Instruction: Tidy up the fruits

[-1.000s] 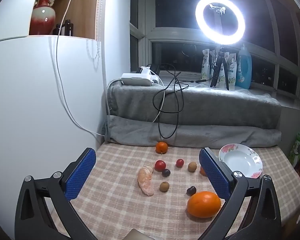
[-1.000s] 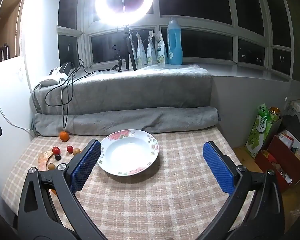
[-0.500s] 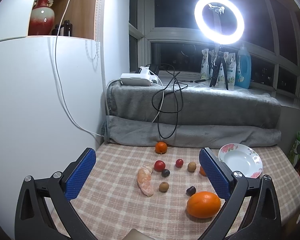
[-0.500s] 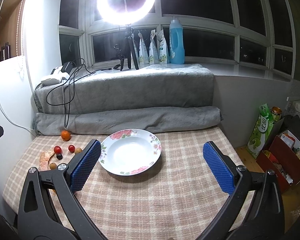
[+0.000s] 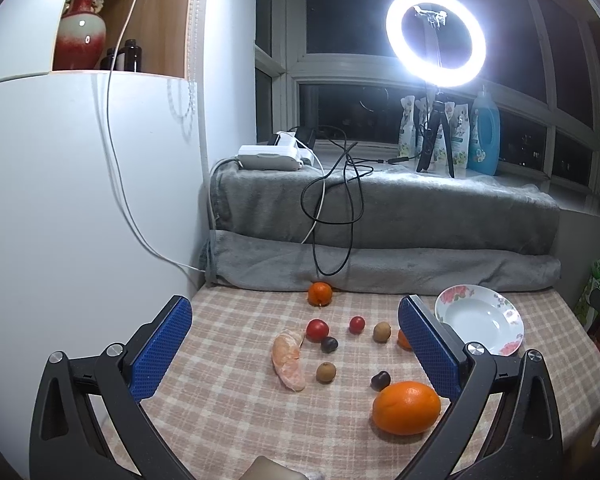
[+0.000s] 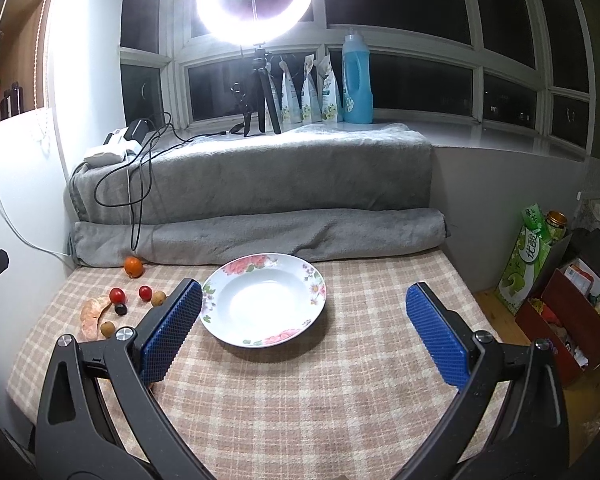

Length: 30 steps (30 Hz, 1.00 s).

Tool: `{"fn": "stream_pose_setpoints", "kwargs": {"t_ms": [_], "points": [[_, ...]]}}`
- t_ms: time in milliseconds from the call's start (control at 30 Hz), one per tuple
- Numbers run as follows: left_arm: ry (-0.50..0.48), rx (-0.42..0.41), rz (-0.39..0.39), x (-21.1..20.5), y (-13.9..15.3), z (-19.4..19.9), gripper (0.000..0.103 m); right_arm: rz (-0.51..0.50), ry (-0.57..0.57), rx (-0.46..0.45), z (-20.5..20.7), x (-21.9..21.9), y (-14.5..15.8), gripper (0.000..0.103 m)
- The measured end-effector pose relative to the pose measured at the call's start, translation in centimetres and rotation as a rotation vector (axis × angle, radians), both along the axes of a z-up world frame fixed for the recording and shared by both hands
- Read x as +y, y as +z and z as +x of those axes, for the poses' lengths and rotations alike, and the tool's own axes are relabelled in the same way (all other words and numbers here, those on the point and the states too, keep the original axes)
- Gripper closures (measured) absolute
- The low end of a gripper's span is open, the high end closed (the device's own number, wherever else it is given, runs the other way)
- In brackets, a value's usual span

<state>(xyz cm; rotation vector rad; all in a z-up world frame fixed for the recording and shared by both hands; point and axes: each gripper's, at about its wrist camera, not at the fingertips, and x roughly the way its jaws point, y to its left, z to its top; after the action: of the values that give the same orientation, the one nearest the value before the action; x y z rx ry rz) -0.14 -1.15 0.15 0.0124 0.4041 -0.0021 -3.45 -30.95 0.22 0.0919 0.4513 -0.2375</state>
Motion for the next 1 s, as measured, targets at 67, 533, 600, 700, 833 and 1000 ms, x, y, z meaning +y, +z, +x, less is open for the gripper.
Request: {"fn": "stream_pose_setpoints", "kwargs": {"t_ms": [67,533,600,700,833,1000], "points": [[0.0,0.001,0.002,-0.06,-0.04,0.07,0.0,0.003,-0.004,0.002,0.01,0.03,-0.06,0.0],[-0.009,-0.003,-0.001,0.13,-0.11,0.41,0.0,-0.007,0.012,0.009,0.28,0.16,-0.09,0.0],[-0.008,-0.004,-0.002,0.13,-0.14,0.38,0.0,-0.007,0.012,0.008,0.34,0.22,-0.08,0.0],[-0.01,-0.003,-0.001,0.12,-0.15,0.45,0.0,-0.007,0.013,0.009,0.37,0.25,-0.14,0.0],[-0.018,-0.002,0.0,0.07,-0.13,0.58,0.0,-0.007,0.017,0.014,0.59,0.44,-0.12,0.0],[-0.017,0.009,-0.002,0.19,-0.36,0.91,0.0,-0.013,0.026,0.016,0.89,0.73,-0.19,0.0]]}}
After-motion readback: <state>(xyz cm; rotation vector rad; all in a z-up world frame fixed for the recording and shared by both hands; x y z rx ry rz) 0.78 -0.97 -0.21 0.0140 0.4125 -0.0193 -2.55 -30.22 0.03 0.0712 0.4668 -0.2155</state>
